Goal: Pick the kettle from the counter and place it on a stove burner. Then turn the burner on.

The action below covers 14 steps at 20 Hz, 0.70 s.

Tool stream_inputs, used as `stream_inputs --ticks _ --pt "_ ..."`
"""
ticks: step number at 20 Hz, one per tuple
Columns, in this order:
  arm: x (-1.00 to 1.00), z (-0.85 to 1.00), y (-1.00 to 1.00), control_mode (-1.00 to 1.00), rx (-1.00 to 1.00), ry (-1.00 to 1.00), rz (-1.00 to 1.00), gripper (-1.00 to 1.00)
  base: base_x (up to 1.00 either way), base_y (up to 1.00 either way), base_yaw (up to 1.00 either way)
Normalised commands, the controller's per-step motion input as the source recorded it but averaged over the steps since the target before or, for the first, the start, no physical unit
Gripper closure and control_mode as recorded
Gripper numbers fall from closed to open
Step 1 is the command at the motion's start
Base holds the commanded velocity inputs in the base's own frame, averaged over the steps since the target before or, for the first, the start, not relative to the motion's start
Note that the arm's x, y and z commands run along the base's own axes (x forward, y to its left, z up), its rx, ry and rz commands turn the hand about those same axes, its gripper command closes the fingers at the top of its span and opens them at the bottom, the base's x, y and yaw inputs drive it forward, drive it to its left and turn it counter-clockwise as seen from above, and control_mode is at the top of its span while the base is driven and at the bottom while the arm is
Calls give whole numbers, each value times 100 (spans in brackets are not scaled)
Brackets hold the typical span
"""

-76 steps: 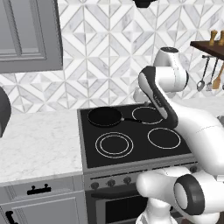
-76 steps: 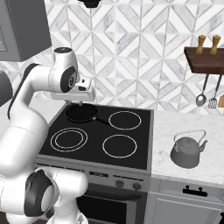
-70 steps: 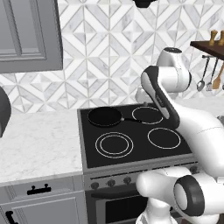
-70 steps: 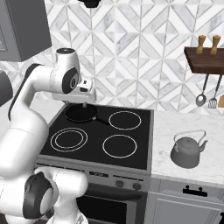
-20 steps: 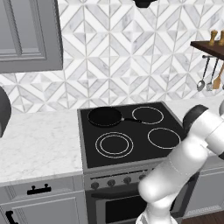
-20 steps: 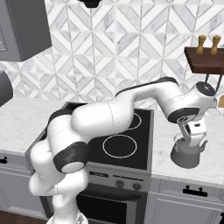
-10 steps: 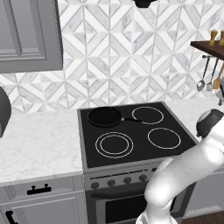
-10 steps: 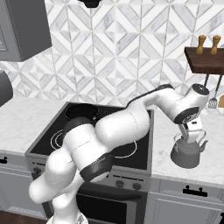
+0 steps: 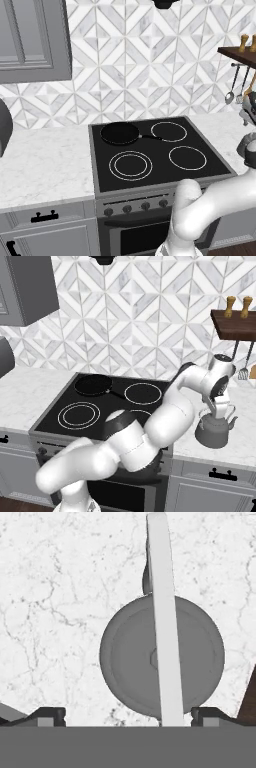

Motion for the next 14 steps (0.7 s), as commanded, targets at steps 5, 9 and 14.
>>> stream_inputs --ticks 5,9,14 --pt "7 -5 -11 -100 0 1 0 100 0 0 0" --pt "2 1 1 -100 0 0 0 100 0 0 0" --pt "0 24 23 -100 0 -1 0 100 0 0 0"
